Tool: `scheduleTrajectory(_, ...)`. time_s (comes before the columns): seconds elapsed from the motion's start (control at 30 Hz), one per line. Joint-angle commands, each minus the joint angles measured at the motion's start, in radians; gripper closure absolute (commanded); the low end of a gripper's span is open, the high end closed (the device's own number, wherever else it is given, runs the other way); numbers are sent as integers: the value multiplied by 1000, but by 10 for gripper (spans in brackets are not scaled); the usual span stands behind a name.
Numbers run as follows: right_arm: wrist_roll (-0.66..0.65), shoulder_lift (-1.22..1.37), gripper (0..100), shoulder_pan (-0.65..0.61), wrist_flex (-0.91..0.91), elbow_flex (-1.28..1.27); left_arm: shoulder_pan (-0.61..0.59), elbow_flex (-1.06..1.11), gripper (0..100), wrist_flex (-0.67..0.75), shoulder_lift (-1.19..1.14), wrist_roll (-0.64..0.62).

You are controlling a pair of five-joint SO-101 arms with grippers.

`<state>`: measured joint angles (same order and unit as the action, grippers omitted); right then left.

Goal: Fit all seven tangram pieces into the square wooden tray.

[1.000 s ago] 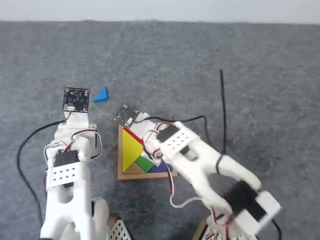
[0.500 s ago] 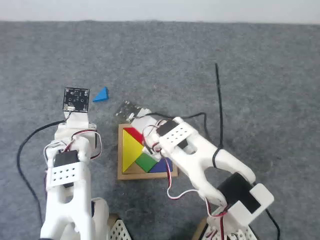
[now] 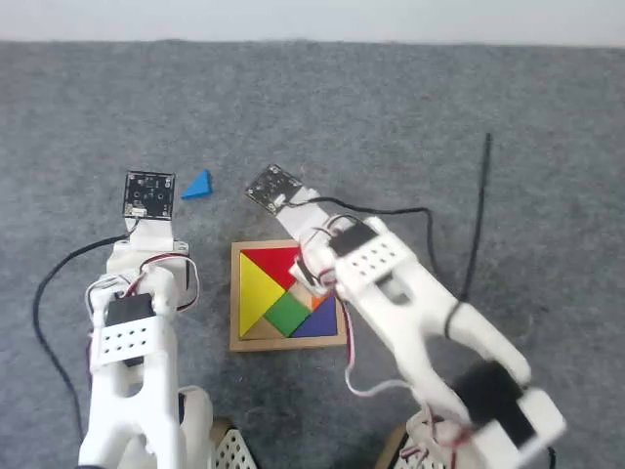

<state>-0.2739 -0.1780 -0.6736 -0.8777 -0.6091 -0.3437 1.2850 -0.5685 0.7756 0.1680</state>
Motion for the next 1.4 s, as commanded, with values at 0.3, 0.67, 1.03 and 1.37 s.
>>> scheduleTrajectory(0.3,34,-490,980,50,96,-269,6,-5,987,17,2,11)
scheduleTrajectory(0.67,-61,-84,770,-127,248,-198,6,-5,987,17,2,11)
scheduleTrajectory(1.03,-190,176,817,-116,246,-58,6,-5,987,17,3,11)
scheduleTrajectory(1.37,-252,173,968,-28,234,-54,6,-5,987,17,3,11)
